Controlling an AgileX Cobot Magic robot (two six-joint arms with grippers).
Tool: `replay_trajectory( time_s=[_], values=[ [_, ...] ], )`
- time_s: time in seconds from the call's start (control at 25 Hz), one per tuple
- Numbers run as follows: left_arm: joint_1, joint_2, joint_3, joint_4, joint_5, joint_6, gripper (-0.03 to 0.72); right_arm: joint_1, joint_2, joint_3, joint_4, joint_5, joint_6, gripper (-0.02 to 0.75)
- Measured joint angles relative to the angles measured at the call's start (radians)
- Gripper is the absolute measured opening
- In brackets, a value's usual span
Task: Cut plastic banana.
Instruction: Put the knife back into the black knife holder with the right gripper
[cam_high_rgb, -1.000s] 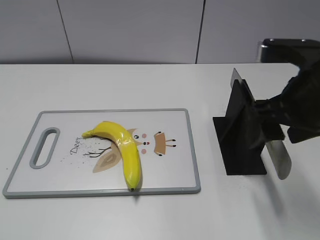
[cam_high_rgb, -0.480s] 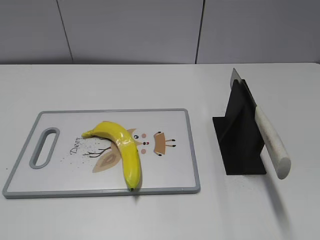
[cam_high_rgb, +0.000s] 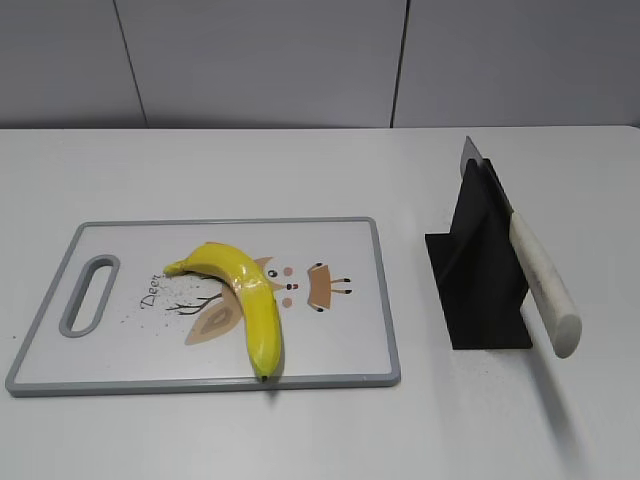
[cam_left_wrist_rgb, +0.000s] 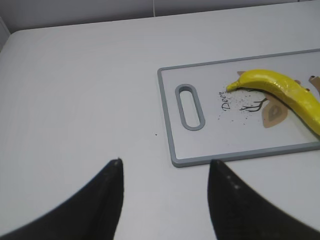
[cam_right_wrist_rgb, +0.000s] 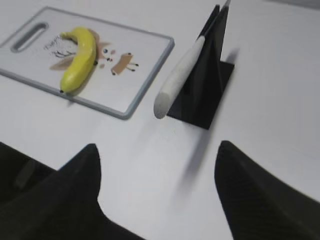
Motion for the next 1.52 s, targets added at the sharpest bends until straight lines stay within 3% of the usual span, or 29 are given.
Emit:
replay_trajectory(
  time_s=[0.24,0.4,0.72,0.84,1.28,1.52],
  values=[
    [-0.001,0.0,0.0,-0.002,-0.001,0.0,0.523,-0.001,-0.158,0.001,0.019,-0.002,-0.003,0.559],
    [-0.002,0.0,0.0,-0.002,0.0,0.0,0.523,-0.06,-0.161,0.001,0.056,-0.002,-0.003,0.559],
    [-0.002,0.0,0.0,-0.003,0.0,0.0,0.523,-0.398,-0.161,0.001,0.082,-0.002,-0.003,0.559],
    [-0.002,0.0,0.0,-0.003,0.0,0.0,0.523,-0.468,-0.161,0.001,0.082,-0.002,-0.003,0.559],
    [-0.002,0.0,0.0,-0.003,0.0,0.0,0.492,-0.477,-0.161,0.004,0.037,-0.009,-0.08,0.559],
    [-0.002,0.0,0.0,-0.003,0.0,0.0,0.488,-0.477,-0.161,0.024,0.037,0.076,-0.189,0.559]
  ],
)
